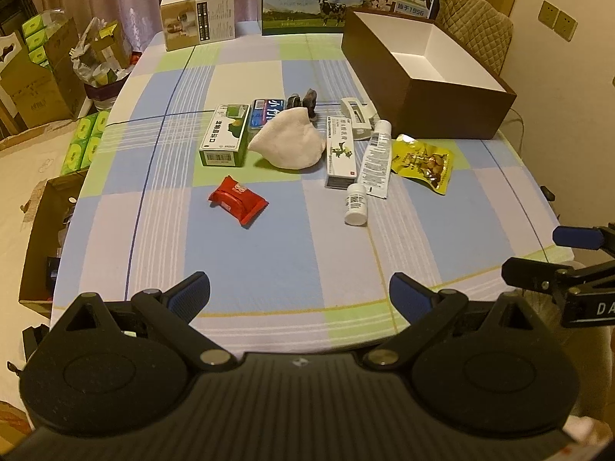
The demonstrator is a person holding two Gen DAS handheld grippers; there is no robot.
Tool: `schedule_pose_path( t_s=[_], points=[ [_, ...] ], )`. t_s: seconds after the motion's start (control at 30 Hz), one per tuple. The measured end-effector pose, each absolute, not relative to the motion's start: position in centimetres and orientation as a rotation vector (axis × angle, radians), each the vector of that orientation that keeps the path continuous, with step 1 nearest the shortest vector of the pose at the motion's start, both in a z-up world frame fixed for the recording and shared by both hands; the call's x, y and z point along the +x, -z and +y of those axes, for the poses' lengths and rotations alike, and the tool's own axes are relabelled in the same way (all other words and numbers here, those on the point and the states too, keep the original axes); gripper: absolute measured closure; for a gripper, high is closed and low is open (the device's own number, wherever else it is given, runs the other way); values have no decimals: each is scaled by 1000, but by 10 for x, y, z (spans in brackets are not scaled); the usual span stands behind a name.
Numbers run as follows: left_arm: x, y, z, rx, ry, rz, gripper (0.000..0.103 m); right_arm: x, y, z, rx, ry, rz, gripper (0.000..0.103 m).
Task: Organize objects
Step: 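Lower left tool onto red candy packet and close while right tool approaches yellow pouch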
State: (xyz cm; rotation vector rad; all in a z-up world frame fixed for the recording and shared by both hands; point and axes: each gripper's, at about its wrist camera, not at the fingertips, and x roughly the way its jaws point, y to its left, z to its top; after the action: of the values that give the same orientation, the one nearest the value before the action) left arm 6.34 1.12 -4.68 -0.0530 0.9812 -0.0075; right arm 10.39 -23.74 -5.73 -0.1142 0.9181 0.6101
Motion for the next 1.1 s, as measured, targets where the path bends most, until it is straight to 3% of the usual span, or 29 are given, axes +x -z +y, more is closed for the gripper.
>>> schedule_pose_path(
  t_s=[0.67,1.1],
  points=[
    [112,99,59,-107,-70,974,5,167,93,-249,-69,-621,820,2],
    [180,138,82,-207,-190,1058,12,247,107,-231,-81,-593,799,4]
  ],
)
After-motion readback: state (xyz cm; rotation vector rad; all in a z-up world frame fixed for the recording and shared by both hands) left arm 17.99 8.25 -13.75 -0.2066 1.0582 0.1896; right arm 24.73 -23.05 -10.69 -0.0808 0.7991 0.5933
